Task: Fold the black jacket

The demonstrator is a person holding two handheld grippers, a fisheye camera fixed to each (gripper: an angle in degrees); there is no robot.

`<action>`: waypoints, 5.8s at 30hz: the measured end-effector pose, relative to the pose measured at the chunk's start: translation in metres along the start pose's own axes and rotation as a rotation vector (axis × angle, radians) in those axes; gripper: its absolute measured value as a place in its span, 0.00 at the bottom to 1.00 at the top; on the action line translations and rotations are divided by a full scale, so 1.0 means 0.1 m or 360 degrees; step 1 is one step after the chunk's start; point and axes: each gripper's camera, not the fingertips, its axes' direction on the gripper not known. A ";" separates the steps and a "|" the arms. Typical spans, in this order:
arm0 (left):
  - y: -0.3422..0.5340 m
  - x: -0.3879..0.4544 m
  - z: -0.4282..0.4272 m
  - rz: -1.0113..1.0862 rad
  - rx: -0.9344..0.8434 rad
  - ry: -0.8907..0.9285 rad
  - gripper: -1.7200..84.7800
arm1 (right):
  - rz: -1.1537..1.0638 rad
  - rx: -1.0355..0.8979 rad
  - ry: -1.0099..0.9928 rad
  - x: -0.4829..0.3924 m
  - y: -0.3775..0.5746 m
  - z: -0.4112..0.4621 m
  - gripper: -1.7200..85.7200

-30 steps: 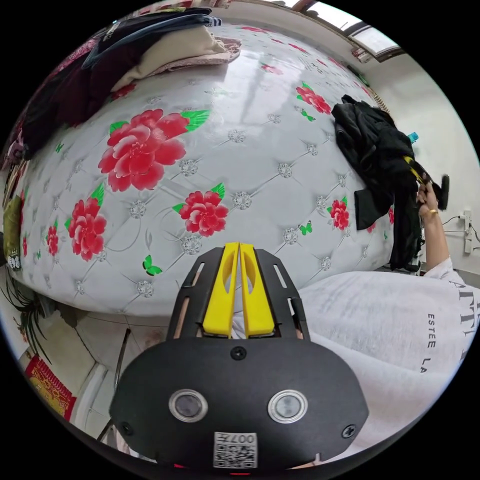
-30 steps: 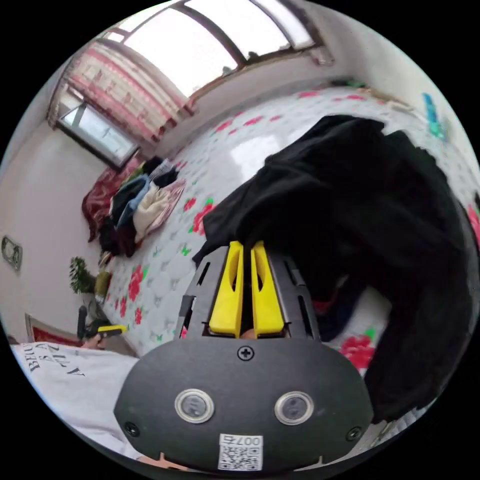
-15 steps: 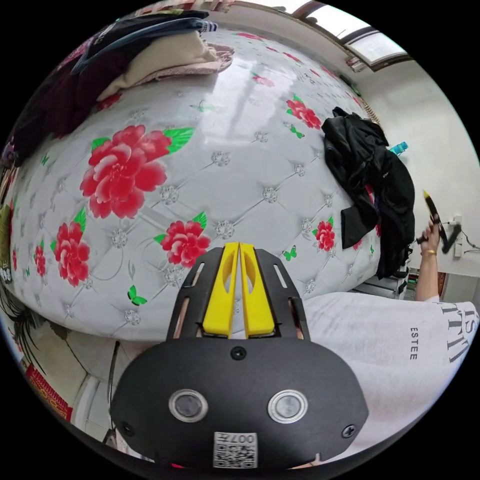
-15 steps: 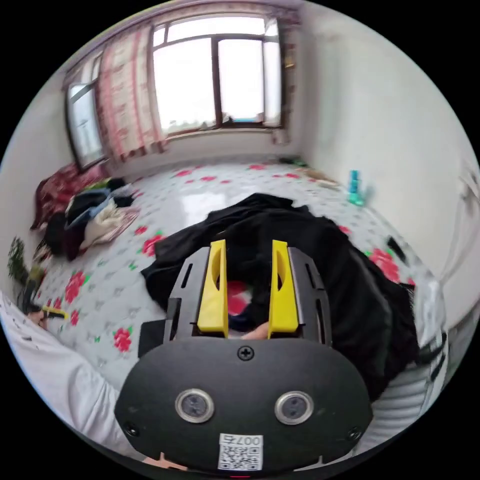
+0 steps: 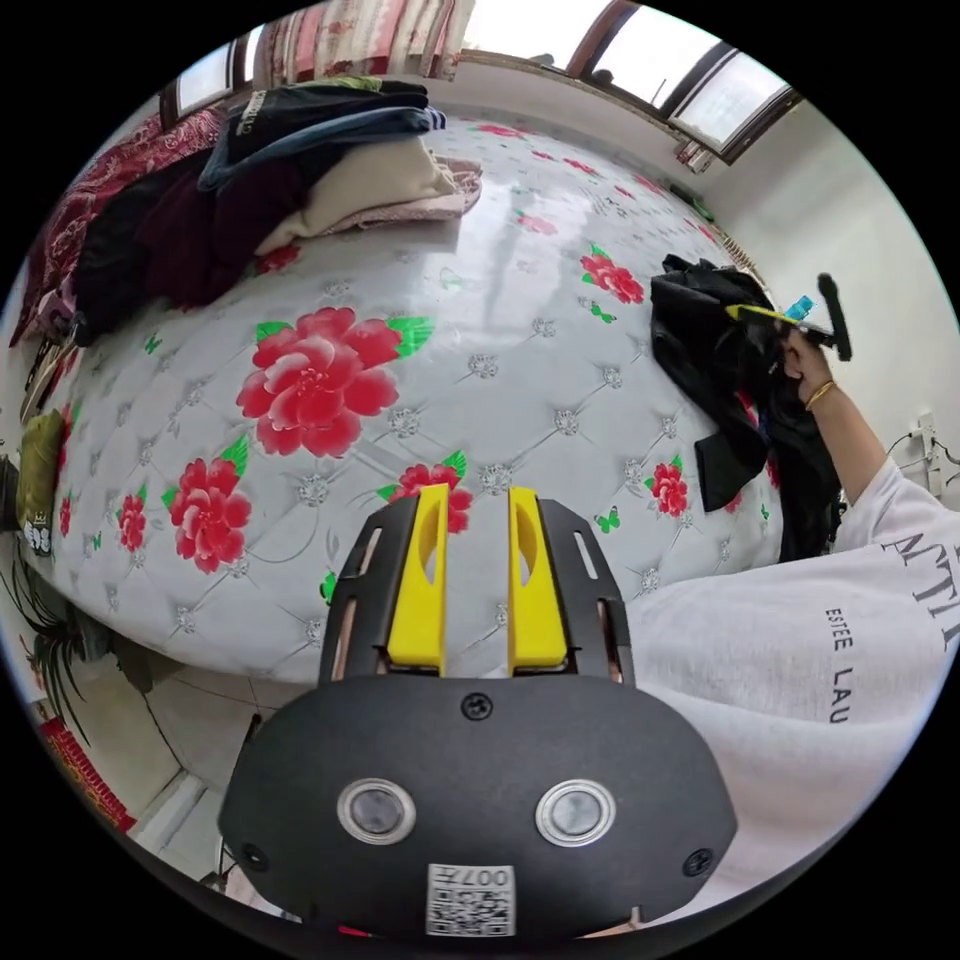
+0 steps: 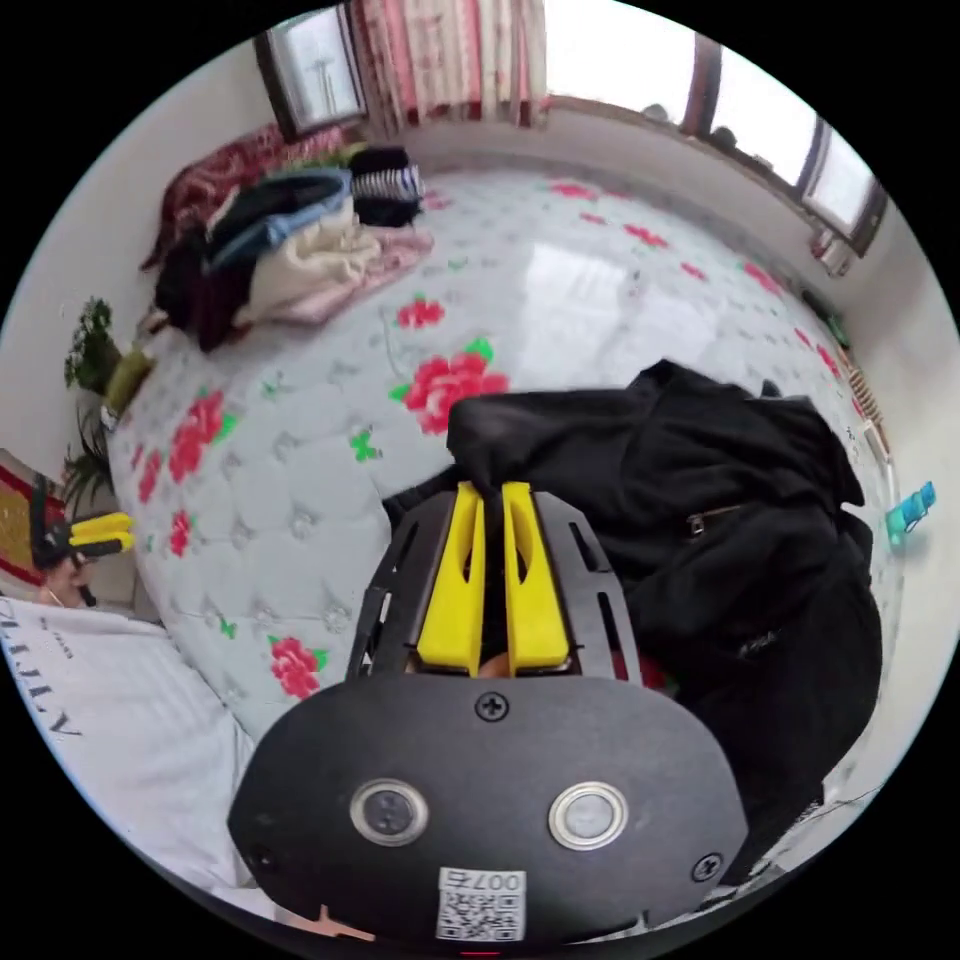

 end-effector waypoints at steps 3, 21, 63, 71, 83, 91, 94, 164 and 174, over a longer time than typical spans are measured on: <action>-0.04 0.06 -0.09 0.0047 0.0052 0.0021 0.14 | 0.0222 0.0520 -0.0269 0.28 -0.11 -1.20 0.04; 0.45 -0.09 -1.02 0.0025 0.0501 0.0082 0.15 | -0.0944 0.1164 -0.1309 -4.18 -0.22 -3.34 0.06; 1.37 0.14 -2.22 0.0061 0.0568 0.0075 0.02 | -0.0573 0.0610 -0.0305 -5.55 -0.94 -2.31 0.02; 2.24 0.60 -4.46 0.0167 0.1516 -0.0146 0.01 | -0.0402 0.1528 -0.0153 -4.70 0.70 -4.89 0.02; 2.28 1.34 -5.48 0.0564 0.1838 -0.0442 0.01 | -0.0352 0.1807 0.0125 -4.54 1.50 -5.86 0.02; -0.97 0.17 -3.59 0.0127 0.0793 -0.0345 0.04 | -0.0153 0.1067 0.0273 -4.09 -0.12 -4.03 0.08; -0.95 -0.07 -2.70 -0.0015 0.0572 -0.0637 0.02 | 0.0067 0.0528 0.0096 -3.61 -0.24 -2.83 0.11; 0.53 -1.57 -2.58 -0.0268 0.0332 0.0339 0.01 | 0.0312 -0.0042 -0.0980 -5.00 1.91 0.66 0.04; 1.72 -0.94 -2.22 -0.0062 0.0084 0.0124 0.16 | 0.0035 -0.0101 -0.0699 -5.33 2.23 0.77 0.08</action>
